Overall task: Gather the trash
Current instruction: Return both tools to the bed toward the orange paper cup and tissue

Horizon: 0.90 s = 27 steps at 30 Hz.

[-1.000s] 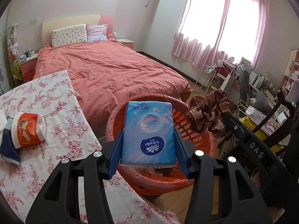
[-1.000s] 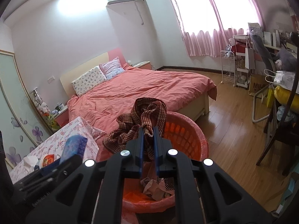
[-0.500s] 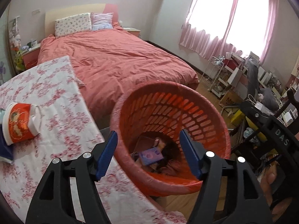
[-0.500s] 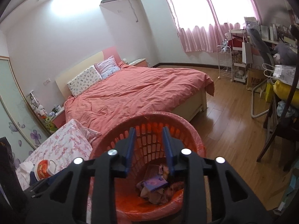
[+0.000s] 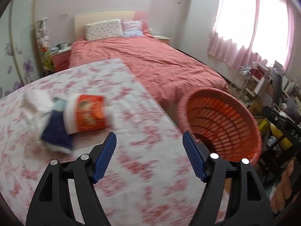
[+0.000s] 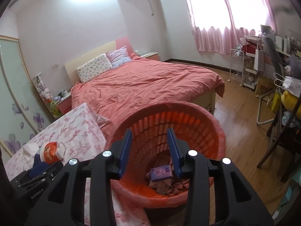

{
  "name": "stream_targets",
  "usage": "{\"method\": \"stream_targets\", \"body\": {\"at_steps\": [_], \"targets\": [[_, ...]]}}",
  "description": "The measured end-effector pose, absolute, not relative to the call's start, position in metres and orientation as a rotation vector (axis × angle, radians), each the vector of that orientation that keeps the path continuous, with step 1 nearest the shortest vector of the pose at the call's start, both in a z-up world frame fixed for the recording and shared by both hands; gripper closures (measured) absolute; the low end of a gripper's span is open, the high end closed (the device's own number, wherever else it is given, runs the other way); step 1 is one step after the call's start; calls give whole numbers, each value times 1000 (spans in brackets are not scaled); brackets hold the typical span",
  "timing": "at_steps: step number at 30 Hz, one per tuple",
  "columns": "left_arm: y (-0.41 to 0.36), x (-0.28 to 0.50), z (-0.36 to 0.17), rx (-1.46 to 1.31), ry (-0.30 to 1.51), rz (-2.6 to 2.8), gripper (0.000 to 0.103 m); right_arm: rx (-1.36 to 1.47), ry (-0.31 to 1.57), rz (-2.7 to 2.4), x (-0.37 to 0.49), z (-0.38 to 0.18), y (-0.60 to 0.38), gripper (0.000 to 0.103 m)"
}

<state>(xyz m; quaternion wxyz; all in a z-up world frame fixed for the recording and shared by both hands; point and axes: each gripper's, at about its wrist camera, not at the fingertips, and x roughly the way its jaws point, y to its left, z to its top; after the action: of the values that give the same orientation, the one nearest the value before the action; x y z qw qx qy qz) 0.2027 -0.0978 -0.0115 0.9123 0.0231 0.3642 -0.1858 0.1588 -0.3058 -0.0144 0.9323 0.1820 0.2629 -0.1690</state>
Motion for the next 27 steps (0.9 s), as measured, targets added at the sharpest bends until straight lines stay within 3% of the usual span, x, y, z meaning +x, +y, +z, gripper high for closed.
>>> {"method": "stream_targets", "body": {"at_steps": [15,27], "targets": [[32,206,-14,-40,752,-142,30,247,636,-141,210,-12,-190,58],[87,209,-18,-102,759,-66,30,233,772,-41,281,-35,-116,53]]}}
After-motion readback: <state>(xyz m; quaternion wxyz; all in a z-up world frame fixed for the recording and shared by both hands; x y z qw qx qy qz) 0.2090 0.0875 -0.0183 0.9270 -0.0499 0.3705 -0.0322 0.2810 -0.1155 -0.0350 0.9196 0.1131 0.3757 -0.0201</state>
